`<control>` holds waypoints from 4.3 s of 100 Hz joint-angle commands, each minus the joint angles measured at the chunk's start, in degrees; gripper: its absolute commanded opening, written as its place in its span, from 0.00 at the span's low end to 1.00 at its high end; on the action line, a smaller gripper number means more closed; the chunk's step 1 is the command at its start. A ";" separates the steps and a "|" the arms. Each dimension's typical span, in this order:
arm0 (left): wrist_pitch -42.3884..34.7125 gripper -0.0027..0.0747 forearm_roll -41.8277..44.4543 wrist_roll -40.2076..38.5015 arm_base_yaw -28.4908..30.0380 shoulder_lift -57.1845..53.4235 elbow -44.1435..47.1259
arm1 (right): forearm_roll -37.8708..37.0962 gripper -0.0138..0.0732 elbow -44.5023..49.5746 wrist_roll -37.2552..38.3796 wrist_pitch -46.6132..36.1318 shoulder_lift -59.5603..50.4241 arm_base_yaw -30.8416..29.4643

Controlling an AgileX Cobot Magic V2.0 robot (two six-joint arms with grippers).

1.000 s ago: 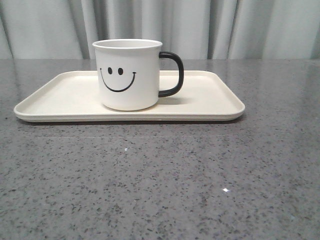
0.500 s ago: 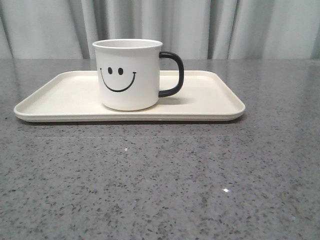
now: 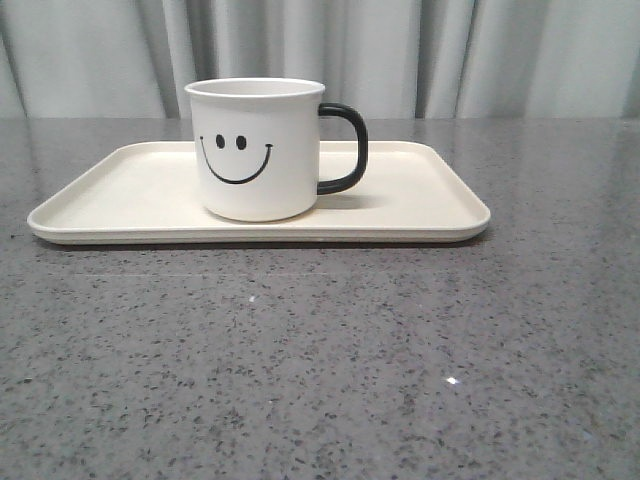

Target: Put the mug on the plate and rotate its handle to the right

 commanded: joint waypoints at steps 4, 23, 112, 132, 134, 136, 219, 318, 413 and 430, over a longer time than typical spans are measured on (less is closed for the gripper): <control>-3.71 0.01 -0.66 -0.44 0.11 -0.82 -1.49 | 1.61 0.09 -1.27 -0.18 -2.61 -0.12 -0.31; -3.95 0.01 -0.40 -0.44 0.11 -0.82 -1.49 | 1.61 0.09 -1.27 -0.18 -2.61 -0.12 -0.31; -50.72 0.01 -2.96 2.53 -0.02 -39.81 45.78 | 1.66 0.09 -1.27 -0.18 -2.61 -0.12 -0.31; -66.98 0.01 -4.44 2.53 -0.52 -50.88 60.00 | 1.66 0.09 -1.27 -0.18 -2.61 -0.12 -0.31; -67.33 0.01 -4.44 2.53 -0.52 -52.09 61.24 | 1.66 0.09 -1.27 -0.18 -2.61 -0.12 -0.31; -67.75 0.01 -4.44 2.53 -0.52 -53.30 62.38 | 1.66 0.09 -1.27 -0.18 -2.61 -0.12 -0.31; -74.14 0.01 -4.15 2.38 -0.52 -64.24 82.60 | 1.66 0.09 -1.27 -0.18 -2.59 -0.12 -0.31; -73.77 0.01 -6.04 2.26 -0.52 -64.24 82.60 | 1.66 0.09 -1.27 -0.18 -2.59 -0.12 -0.31; -73.77 0.01 -6.04 2.26 -0.52 -64.24 82.60 | 1.35 0.09 -1.07 -0.23 -3.17 -7.62 3.49; -73.77 0.01 -6.04 2.26 -0.52 -64.24 82.60 | -0.33 0.09 5.35 -0.18 -8.09 -14.55 7.27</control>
